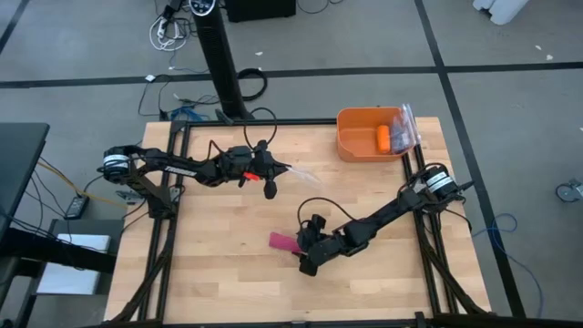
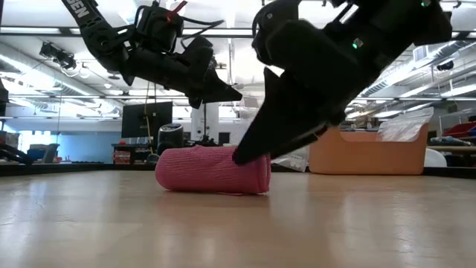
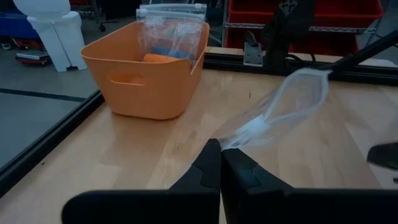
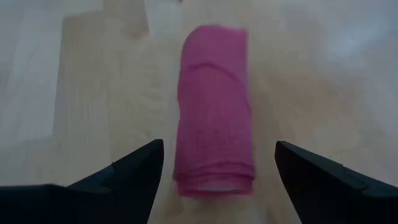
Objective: Roll bandage
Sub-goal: Insert the pink bandage into the transparent zip bag
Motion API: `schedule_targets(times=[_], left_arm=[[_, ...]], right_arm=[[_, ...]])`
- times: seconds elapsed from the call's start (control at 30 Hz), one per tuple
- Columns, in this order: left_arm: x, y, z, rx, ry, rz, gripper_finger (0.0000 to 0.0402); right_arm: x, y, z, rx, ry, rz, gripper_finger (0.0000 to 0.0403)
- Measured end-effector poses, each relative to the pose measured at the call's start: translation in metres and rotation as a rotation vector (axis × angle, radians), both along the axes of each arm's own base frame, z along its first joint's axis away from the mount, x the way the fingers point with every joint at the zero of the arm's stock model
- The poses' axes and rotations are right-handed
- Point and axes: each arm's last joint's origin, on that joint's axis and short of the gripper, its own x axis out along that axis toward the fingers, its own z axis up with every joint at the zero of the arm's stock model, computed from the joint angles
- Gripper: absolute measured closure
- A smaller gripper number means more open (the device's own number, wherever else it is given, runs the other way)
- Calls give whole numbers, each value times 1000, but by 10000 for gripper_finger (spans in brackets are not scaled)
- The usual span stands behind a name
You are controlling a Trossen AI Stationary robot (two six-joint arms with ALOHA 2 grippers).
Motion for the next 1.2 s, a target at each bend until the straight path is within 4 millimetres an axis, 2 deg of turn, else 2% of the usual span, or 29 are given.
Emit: schedule_targets(times=[0.23, 0.43, 0.53, 0.67, 0.73, 0.83, 0.9, 1.03, 1.2], left_arm=[[0, 0, 0, -1, 2, 0, 401], [0, 0, -1, -2, 8, 0, 401], [0, 0, -1, -1, 7, 0, 401], [0, 0, -1, 0, 11, -1, 402], [0, 0, -1, 0, 11, -1, 402], [0, 0, -1, 0, 11, 0, 402], [0, 0, -1, 0, 11, 0, 401], [-1, 1, -2, 29, 25, 32, 402], [0, -3, -2, 73, 41, 74, 402]], right_arm=[[8, -8, -5, 16, -8, 33, 94], [13, -13, -19, 37, 19, 51, 105], [14, -13, -18, 22, 6, 51, 147], [13, -12, -14, -35, -6, 52, 267], [12, -12, -9, -36, -14, 68, 285], [8, -13, 8, -19, -14, 92, 285], [2, -14, 27, 16, -21, 90, 285], [-21, -23, 75, 73, -6, 62, 285], [-50, -36, 146, 90, 70, -41, 285]])
